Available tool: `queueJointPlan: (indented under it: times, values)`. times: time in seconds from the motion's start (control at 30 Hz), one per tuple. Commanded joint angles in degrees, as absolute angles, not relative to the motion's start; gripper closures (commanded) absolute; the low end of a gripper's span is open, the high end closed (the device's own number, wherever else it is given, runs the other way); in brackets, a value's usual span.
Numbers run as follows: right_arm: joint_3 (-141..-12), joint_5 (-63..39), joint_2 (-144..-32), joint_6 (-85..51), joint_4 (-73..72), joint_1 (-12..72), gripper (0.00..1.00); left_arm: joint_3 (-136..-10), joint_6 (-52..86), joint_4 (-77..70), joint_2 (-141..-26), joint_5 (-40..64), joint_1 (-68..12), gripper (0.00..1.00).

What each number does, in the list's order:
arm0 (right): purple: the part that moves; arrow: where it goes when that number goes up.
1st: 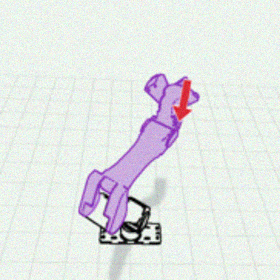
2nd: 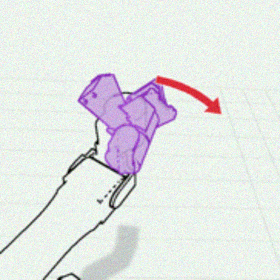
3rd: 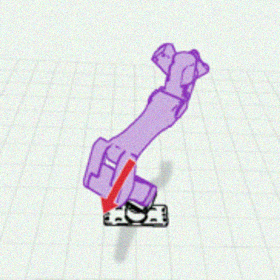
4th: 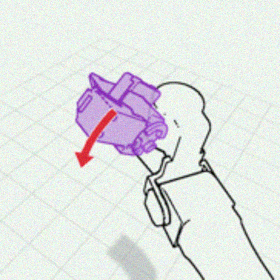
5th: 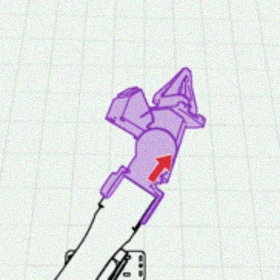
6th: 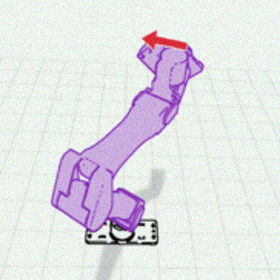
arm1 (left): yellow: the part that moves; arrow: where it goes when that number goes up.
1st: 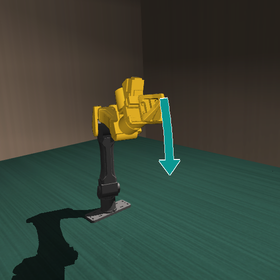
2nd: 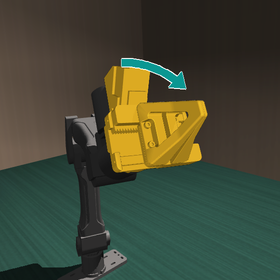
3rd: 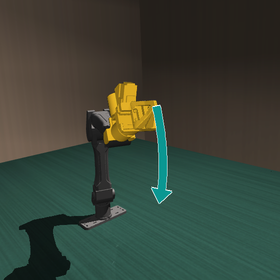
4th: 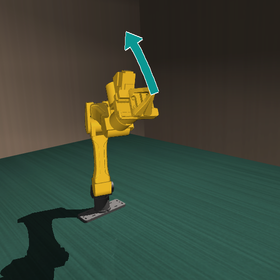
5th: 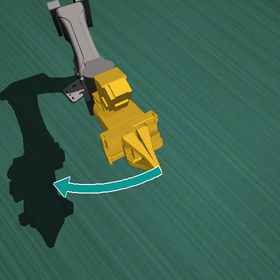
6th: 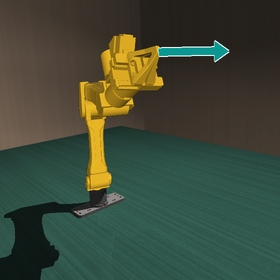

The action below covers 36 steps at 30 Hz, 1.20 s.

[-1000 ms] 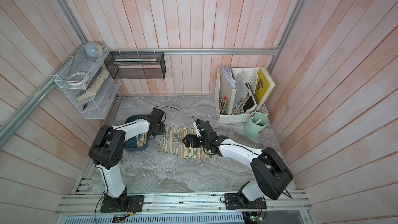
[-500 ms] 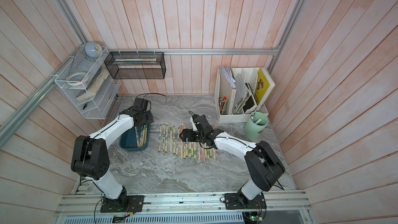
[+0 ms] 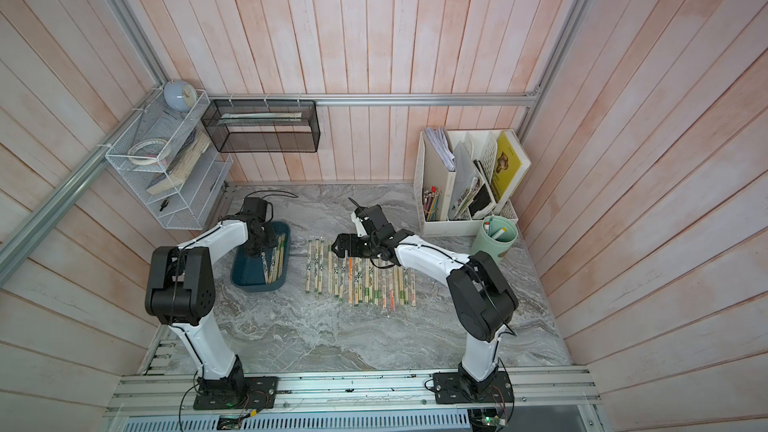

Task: Take the paired disposable chopsticks out of the storage box
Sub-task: Pick up the paired disposable chopsticks from the storage box.

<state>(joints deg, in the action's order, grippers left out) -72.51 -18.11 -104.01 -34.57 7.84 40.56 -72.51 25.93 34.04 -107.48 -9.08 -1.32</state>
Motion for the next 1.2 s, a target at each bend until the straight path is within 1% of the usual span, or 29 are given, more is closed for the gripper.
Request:
queueJointPlan:
  times: [0.0, 0.23, 0.27, 0.33, 0.43, 0.57, 0.67, 0.83, 0.93, 1.03, 1.17]
  values:
    - [-74.5, -19.7, -105.3, -34.0, 9.6, 41.1, 0.03, -70.4, 25.9, 34.2, -107.7, -9.9, -0.1, 0.52]
    - [-75.0, -19.6, -106.2, -33.9, 9.7, 41.2, 0.03, -66.1, 26.5, 30.9, -108.4, -7.1, 0.3, 0.52]
    - [-74.9, -19.6, -106.3, -33.9, 9.7, 41.2, 0.03, -65.3, 26.6, 30.4, -108.7, -6.6, 0.3, 0.54]
    - [-74.7, -19.5, -106.2, -34.0, 9.7, 41.2, 0.03, -63.8, 27.1, 29.1, -109.3, -4.7, 0.2, 0.76]
    - [-74.6, -19.4, -106.0, -33.9, 9.8, 41.2, 0.03, -61.7, 27.7, 27.2, -109.9, -2.6, 0.3, 0.99]
    - [-74.4, -19.2, -105.8, -33.8, 9.9, 41.3, 0.03, -60.9, 27.7, 26.8, -109.1, -2.4, 0.3, 1.0]
    - [-74.1, -19.3, -105.8, -33.8, 9.6, 41.2, 0.03, -62.0, 27.2, 28.3, -106.4, -3.6, 0.3, 1.0]
    - [-73.4, -20.0, -105.8, -34.1, 8.6, 41.2, 0.03, -68.9, 24.9, 34.7, -101.2, -7.4, 0.3, 1.0]
    - [-73.3, -20.1, -105.8, -34.0, 8.3, 41.2, 0.03, -73.4, 22.7, 37.2, -98.6, -7.8, -0.2, 1.0]
    - [-73.1, -20.0, -105.7, -33.9, 8.0, 41.1, 0.03, -77.1, 21.6, 39.3, -97.5, -8.3, -2.9, 1.0]
    - [-72.7, -20.0, -105.7, -34.0, 7.6, 41.0, 0.03, -78.5, 22.0, 39.4, -98.4, -9.0, -8.3, 1.0]
